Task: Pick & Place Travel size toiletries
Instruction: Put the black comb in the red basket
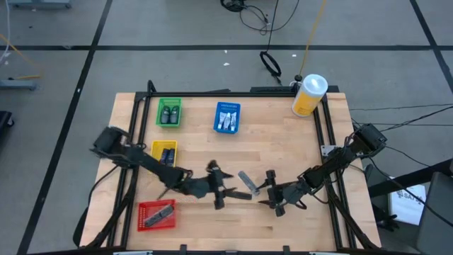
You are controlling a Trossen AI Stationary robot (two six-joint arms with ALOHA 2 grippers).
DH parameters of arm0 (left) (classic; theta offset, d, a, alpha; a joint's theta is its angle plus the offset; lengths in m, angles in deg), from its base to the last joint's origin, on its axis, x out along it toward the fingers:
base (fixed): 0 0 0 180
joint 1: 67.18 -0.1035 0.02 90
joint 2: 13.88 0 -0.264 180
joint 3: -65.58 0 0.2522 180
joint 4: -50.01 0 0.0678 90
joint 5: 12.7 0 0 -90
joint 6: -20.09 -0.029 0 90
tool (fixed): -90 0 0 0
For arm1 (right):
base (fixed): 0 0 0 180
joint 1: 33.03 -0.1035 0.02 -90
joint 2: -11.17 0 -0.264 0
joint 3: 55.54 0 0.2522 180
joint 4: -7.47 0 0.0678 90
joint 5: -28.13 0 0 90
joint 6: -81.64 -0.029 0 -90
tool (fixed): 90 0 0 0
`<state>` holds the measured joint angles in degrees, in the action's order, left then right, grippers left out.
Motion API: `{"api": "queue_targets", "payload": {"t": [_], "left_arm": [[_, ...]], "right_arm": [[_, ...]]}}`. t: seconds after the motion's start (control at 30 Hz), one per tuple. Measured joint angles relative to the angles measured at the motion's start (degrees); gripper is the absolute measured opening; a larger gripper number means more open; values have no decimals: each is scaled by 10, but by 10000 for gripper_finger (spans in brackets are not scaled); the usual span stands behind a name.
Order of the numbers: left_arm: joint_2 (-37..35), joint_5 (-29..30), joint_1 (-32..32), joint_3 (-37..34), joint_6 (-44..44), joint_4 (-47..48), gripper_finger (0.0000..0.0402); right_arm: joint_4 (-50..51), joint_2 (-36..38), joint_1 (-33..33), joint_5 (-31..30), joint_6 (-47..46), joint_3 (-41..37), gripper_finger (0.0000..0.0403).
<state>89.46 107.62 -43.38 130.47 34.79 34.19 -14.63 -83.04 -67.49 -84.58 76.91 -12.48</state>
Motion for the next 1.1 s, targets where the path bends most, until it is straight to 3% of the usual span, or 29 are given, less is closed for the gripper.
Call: {"api": "queue_targets", "payload": {"t": [0.13,0.43,0.57,0.73,1.1], "left_arm": [[67,-59,-23,38,29,18,168],[118,-110,-59,144,95,221,11],[120,-144,-66,146,118,257,15],[127,-175,-64,146,126,265,8],[155,-201,-57,147,128,238,2]], "right_arm": [[-7,0,0,36,35,-1,240],[-12,-1,3,16,56,9,240],[26,-1,4,11,94,34,240],[101,-13,4,-45,127,73,240],[132,-85,4,-44,178,124,240]]}}
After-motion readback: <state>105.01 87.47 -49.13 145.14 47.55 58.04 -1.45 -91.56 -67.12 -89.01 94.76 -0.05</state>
